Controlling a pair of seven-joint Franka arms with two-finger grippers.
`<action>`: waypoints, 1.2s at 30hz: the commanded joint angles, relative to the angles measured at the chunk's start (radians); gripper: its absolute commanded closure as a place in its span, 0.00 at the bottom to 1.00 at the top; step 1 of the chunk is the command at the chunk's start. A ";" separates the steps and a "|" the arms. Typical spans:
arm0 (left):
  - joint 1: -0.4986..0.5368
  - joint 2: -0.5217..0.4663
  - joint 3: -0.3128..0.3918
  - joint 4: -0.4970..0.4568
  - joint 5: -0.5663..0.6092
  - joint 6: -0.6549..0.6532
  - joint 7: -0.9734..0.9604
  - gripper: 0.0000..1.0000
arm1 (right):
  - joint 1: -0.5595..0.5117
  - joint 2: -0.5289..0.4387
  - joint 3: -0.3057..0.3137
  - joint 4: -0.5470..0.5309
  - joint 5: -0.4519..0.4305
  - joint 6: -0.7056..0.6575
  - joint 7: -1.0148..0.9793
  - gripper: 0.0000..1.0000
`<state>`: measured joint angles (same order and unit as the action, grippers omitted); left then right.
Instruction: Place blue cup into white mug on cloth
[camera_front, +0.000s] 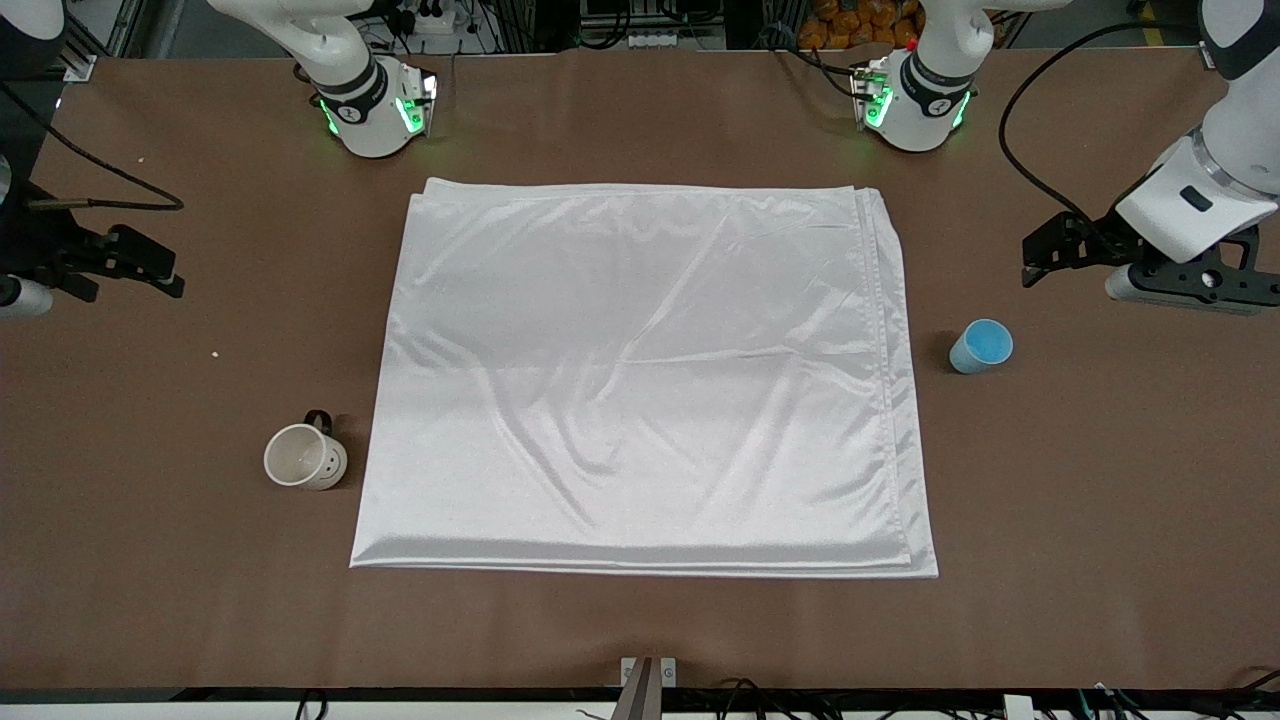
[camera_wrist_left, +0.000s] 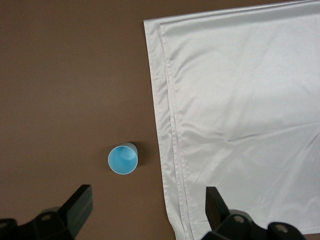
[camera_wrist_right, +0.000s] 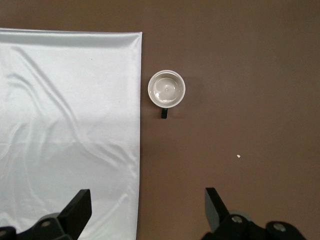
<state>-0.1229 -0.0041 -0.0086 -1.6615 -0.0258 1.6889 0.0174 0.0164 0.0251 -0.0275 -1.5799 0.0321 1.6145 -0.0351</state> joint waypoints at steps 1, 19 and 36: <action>0.000 -0.008 -0.010 -0.009 0.018 0.006 -0.033 0.00 | 0.008 0.016 0.000 0.032 0.006 -0.024 0.001 0.00; 0.003 0.019 -0.016 -0.076 0.018 0.060 -0.036 0.00 | 0.043 0.030 0.000 0.023 -0.011 -0.051 0.030 0.00; 0.011 0.021 -0.019 -0.331 0.017 0.304 -0.036 0.00 | 0.036 0.039 -0.003 -0.011 -0.029 -0.057 0.035 0.00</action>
<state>-0.1233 0.0340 -0.0152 -1.9048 -0.0257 1.9091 0.0027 0.0553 0.0735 -0.0316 -1.5850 0.0172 1.5705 -0.0189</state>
